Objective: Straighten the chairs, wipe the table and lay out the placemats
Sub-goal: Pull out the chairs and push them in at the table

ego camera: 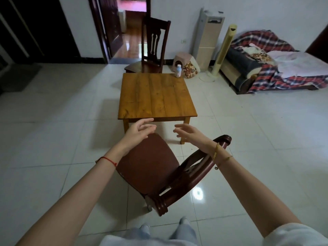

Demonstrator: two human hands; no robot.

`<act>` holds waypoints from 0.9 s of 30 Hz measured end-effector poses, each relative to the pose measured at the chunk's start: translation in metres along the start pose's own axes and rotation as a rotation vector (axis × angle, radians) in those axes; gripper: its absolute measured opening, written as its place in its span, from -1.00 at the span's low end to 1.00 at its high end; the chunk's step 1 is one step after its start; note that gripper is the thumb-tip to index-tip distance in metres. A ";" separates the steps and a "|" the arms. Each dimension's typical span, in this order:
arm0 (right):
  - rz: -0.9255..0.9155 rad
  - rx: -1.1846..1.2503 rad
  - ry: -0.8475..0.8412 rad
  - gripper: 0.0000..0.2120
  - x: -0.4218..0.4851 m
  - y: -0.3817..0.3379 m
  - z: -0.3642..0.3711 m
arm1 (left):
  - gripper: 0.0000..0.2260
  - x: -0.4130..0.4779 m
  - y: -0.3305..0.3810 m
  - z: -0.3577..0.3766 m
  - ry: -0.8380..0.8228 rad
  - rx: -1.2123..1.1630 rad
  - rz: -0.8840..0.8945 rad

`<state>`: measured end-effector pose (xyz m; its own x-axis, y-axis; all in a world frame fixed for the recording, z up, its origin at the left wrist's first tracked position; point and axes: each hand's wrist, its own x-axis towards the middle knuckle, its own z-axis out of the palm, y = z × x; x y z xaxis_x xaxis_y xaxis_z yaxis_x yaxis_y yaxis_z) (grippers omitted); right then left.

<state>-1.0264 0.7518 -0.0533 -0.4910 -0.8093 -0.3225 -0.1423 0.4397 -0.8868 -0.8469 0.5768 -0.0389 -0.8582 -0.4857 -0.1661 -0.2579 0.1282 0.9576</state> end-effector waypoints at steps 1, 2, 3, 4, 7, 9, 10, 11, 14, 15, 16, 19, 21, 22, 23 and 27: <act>-0.004 -0.021 -0.031 -0.52 0.003 0.003 -0.008 | -0.61 0.000 0.000 0.008 0.030 -0.004 -0.006; -0.009 -0.038 -0.051 -0.53 0.005 0.007 -0.015 | -0.60 -0.001 0.001 0.015 0.054 0.000 -0.008; -0.015 -0.049 -0.074 -0.53 0.007 0.011 -0.023 | -0.60 -0.001 0.002 0.025 0.082 0.005 -0.004; -0.020 -0.051 -0.097 -0.53 0.008 0.015 -0.030 | -0.60 -0.001 0.003 0.035 0.105 0.004 -0.001; -0.002 -0.081 -0.164 -0.52 0.005 0.032 -0.058 | -0.61 -0.004 0.008 0.072 0.180 -0.023 -0.024; -0.016 -0.115 -0.196 -0.52 0.004 0.044 -0.074 | -0.61 -0.007 0.008 0.095 0.209 -0.026 -0.040; -0.024 -0.137 -0.220 -0.53 0.001 0.050 -0.082 | -0.61 -0.012 0.008 0.109 0.228 -0.031 -0.056; -0.035 -0.159 -0.233 -0.53 -0.001 0.054 -0.087 | -0.61 -0.014 0.009 0.118 0.235 -0.033 -0.067; -0.073 -0.290 -0.265 -0.48 -0.008 0.069 -0.099 | -0.59 -0.025 0.003 0.149 0.253 -0.031 -0.108; -0.089 -0.343 -0.272 -0.45 -0.009 0.074 -0.101 | -0.59 -0.028 0.000 0.158 0.258 -0.015 -0.114; -0.102 -0.395 -0.287 -0.42 -0.011 0.078 -0.103 | -0.58 -0.032 -0.004 0.166 0.263 -0.004 -0.123; -0.126 -0.555 -0.348 -0.33 -0.016 0.089 -0.107 | -0.53 -0.041 -0.018 0.182 0.259 0.032 -0.147; -0.159 -0.649 -0.380 -0.29 -0.020 0.097 -0.108 | -0.48 -0.046 -0.026 0.188 0.238 0.081 -0.163; -0.179 -0.697 -0.393 -0.28 -0.021 0.100 -0.107 | -0.45 -0.049 -0.029 0.191 0.231 0.102 -0.172; -0.193 -0.746 -0.404 -0.26 -0.022 0.102 -0.106 | -0.42 -0.051 -0.033 0.194 0.222 0.122 -0.185; -0.281 -0.994 -0.414 -0.21 -0.021 0.112 -0.099 | -0.22 -0.059 -0.050 0.203 0.141 0.238 -0.264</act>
<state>-1.1166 0.8565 -0.1130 -0.0349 -0.9149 -0.4022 -0.9196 0.1869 -0.3454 -0.8733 0.7743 -0.1251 -0.6837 -0.6405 -0.3498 -0.5718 0.1723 0.8021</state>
